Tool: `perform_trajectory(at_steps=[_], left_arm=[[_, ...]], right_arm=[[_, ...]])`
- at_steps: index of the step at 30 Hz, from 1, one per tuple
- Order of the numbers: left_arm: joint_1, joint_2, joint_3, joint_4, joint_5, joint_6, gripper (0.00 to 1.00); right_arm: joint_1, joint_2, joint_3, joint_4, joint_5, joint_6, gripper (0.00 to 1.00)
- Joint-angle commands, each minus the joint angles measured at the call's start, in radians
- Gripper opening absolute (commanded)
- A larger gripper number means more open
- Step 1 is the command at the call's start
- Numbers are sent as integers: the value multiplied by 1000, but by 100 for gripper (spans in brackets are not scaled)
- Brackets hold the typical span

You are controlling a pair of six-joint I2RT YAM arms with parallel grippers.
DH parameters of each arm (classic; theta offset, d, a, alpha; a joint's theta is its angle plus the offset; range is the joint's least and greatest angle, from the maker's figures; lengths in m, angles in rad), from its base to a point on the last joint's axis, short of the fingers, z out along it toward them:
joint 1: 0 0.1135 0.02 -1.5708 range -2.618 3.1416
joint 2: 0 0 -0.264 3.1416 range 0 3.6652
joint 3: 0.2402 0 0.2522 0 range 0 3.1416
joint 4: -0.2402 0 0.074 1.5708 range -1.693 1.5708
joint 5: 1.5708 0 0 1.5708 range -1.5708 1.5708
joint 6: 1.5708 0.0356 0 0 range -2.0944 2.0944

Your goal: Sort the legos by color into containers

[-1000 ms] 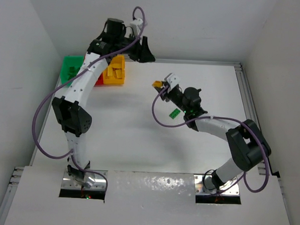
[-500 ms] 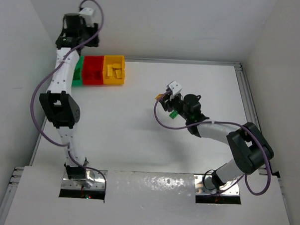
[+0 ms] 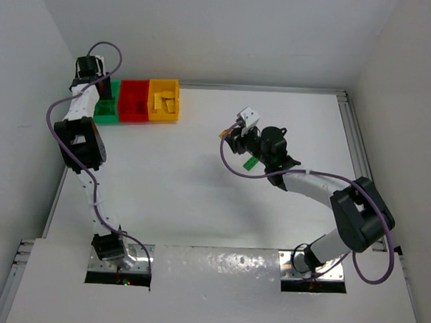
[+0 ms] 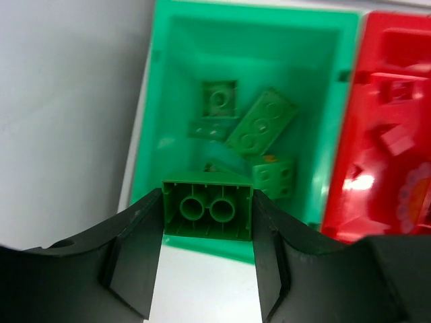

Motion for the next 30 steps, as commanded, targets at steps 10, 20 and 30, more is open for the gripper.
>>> perform_trajectory(at_steps=[10,20,30], left_arm=[[1,-18,-13,164,4,50,61],[-4,-148,-8,155,139,83,73],[-299,-469,-360,40,515,583,65]], right_arm=[[10,-4,147,-108,4,-39,0],[11,-5,187,-120,51,13,0],[11,168,518,-321,303,333,0]])
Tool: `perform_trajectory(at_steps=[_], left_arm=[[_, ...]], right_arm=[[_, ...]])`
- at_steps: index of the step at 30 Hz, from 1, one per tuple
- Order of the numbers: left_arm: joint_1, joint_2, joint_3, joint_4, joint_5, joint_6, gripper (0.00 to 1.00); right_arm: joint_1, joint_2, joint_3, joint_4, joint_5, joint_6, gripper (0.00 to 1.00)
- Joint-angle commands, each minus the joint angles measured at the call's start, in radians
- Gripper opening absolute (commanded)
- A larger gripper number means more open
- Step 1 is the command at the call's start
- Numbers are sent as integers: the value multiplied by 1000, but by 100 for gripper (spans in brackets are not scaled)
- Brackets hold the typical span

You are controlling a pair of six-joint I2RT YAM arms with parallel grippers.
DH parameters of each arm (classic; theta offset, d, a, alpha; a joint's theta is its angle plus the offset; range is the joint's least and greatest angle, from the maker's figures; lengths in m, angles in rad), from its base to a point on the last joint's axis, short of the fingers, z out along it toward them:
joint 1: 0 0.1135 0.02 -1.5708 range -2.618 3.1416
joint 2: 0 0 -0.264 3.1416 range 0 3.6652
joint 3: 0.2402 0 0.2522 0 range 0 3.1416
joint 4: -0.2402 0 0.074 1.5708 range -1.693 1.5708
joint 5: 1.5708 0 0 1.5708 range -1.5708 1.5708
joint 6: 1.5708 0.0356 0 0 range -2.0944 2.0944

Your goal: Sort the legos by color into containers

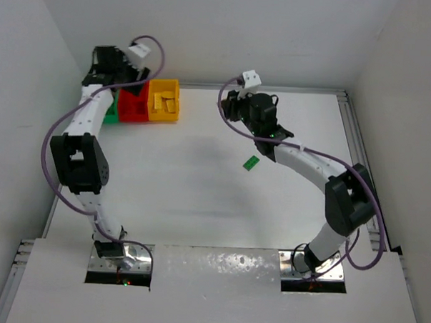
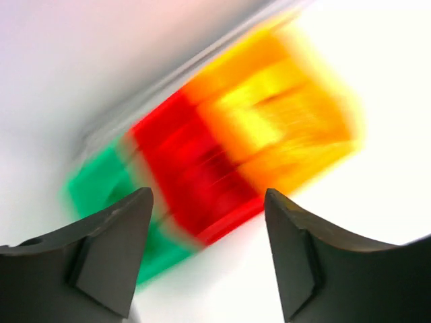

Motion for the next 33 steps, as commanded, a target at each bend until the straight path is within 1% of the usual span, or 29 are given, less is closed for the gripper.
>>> perform_trajectory(at_steps=[1,3,4,5,6,7,8,11,13,19,23,26,28,29,31,32,33], left_arm=[[-190,-86,-60,-78,229,228,66],[-219,-90,-57,-126,333,236,69],[-235,-92,-54,-144,416,246,72],[-253,-89,-37,-219,444,322,82],[-297,-89,-29,-261,466,370,84],[-322,-89,-20,-297,463,407,85],[-357,-87,-20,-301,460,407,85],[-384,-78,-25,-250,440,359,85],[-390,-70,-23,-232,411,345,84],[-410,-61,-55,-209,411,343,78],[-410,-50,-77,-154,383,302,70],[-410,-50,-71,-158,409,296,64],[-410,-47,-71,-164,429,294,62],[-410,-46,-74,-152,434,267,62],[-410,-41,-77,-137,434,242,59],[-410,-40,-77,-120,438,219,56],[-410,-40,-74,-118,443,216,47]], right_arm=[[5,89,134,-39,75,208,0],[7,137,226,-71,62,297,0],[10,183,257,-88,60,314,0],[13,203,306,-113,62,325,0],[20,219,323,-117,75,353,0],[22,240,340,-116,82,376,0],[25,249,343,-113,76,419,0],[36,262,336,-102,66,475,0],[40,249,301,-73,69,496,0],[40,236,267,-50,22,586,0],[40,228,257,-48,-7,623,0],[42,217,236,-16,2,640,0],[40,219,234,-2,0,658,0],[40,225,244,-2,-4,666,0],[40,236,257,-7,-21,687,0],[40,245,268,-13,-41,698,0],[40,248,271,-13,-50,707,0]])
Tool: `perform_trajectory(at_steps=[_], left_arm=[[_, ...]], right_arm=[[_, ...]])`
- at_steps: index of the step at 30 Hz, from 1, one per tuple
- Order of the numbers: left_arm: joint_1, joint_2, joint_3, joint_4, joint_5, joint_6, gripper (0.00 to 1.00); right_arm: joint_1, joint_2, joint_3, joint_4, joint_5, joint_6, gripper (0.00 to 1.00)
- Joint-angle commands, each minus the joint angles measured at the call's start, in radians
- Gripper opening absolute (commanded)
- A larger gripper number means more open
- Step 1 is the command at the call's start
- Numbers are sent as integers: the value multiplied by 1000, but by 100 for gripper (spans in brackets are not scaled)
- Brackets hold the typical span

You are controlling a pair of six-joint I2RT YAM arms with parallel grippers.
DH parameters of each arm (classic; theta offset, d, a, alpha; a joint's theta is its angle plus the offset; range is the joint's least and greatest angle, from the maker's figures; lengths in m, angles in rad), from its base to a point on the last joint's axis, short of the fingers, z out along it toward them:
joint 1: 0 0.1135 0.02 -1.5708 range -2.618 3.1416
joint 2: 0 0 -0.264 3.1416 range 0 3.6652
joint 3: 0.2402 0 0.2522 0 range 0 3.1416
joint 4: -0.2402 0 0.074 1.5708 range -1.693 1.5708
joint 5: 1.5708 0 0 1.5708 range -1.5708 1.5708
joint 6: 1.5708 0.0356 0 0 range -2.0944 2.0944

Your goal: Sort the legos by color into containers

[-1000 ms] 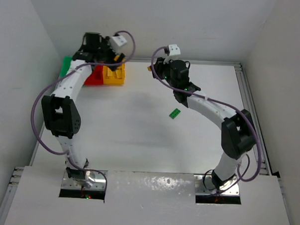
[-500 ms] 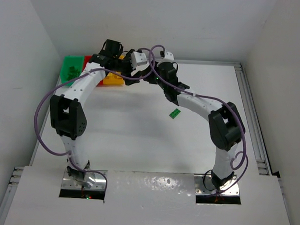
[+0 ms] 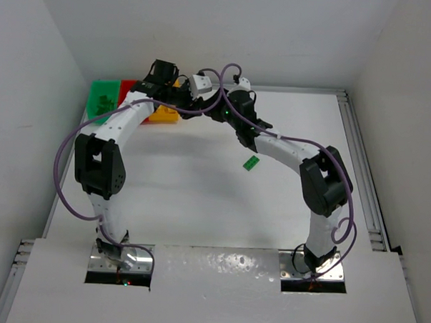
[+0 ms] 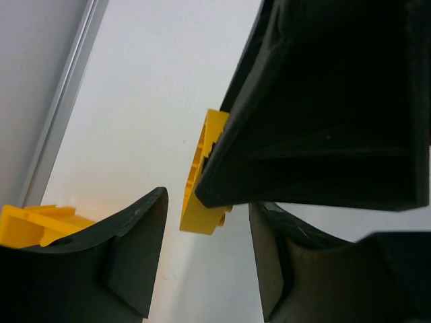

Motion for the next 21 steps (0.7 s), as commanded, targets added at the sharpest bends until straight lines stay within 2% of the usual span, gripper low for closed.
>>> perform_trajectory(at_steps=[1,2,3,5,6,8,13,14,15,18,20,21], left_arm=[[-9,13,8,59,58,-49,43],[-9,16,12,56,61,-54,36],[-9,19,17,54,60,-60,24],[-9,26,25,42,58,-66,18],[-9,27,28,37,64,-66,10],[-9,27,29,33,69,-74,2],[-7,29,40,34,72,-112,0],[-7,29,42,33,60,-126,0],[-6,30,43,30,47,-130,0],[0,33,45,5,-22,-130,0],[11,41,43,-24,-80,-129,0],[17,47,42,-42,-109,-127,0]], right_arm=[[3,-19,26,55,-50,69,0],[3,-19,23,61,-50,74,0],[3,-21,20,66,-48,81,0],[3,-24,8,82,-42,86,0],[4,-25,8,82,-44,88,0],[3,-22,14,78,-45,88,0],[3,-27,-6,96,-47,101,0],[3,-31,-6,74,-36,98,4],[0,-38,-8,55,3,83,24],[-20,-79,-43,17,88,34,53],[-50,-111,-74,-2,97,19,62],[-60,-120,-75,-22,116,9,63]])
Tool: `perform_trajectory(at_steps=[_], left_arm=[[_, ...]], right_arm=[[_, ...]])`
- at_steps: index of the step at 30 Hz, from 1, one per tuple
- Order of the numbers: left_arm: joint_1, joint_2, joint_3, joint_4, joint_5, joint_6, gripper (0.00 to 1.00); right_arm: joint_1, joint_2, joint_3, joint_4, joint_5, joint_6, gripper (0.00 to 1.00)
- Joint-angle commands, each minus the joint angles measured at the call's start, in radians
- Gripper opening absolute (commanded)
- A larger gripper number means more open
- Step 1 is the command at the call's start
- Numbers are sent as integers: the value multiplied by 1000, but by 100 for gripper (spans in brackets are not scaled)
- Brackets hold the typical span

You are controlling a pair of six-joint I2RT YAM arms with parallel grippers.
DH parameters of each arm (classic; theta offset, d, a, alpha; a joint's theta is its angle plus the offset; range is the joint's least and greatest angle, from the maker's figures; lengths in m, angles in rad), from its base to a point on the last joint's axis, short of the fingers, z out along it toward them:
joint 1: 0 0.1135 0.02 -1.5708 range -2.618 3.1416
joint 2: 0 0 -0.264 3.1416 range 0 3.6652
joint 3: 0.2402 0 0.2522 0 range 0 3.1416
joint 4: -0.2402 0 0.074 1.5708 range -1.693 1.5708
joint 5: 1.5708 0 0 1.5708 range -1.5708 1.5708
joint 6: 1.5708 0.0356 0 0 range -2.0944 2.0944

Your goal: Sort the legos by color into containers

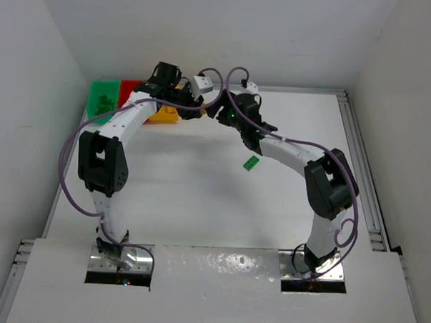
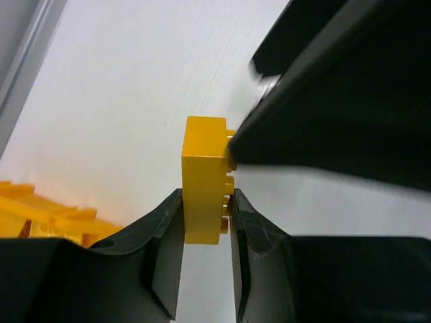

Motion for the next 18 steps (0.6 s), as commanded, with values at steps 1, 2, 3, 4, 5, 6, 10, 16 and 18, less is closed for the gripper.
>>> perform_trajectory(at_steps=[1,2,3,4,5,6,10,16,18], left_arm=[[21,20,31,-35,-105,-18,0],[29,22,28,-43,-122,-21,0],[30,26,27,-52,-151,-21,0],[38,28,27,-51,-168,-32,0],[39,31,28,-43,-194,-47,0],[44,35,33,-14,-268,-101,0],[122,104,137,67,-458,-300,0],[207,287,409,95,-544,-552,0],[207,313,412,138,-542,-541,2]], right_arm=[[-51,-98,-9,-57,83,-40,64],[-71,-107,-12,-79,97,-51,65],[-80,-116,-29,-94,109,-54,65],[-100,-139,-41,-107,135,-69,66],[-105,-152,-53,-110,150,-83,65],[-108,-164,-72,-129,170,-103,66],[-109,-208,-107,-157,229,-215,66],[-108,-254,-178,-162,209,-234,65],[-109,-267,-193,-171,218,-247,66]])
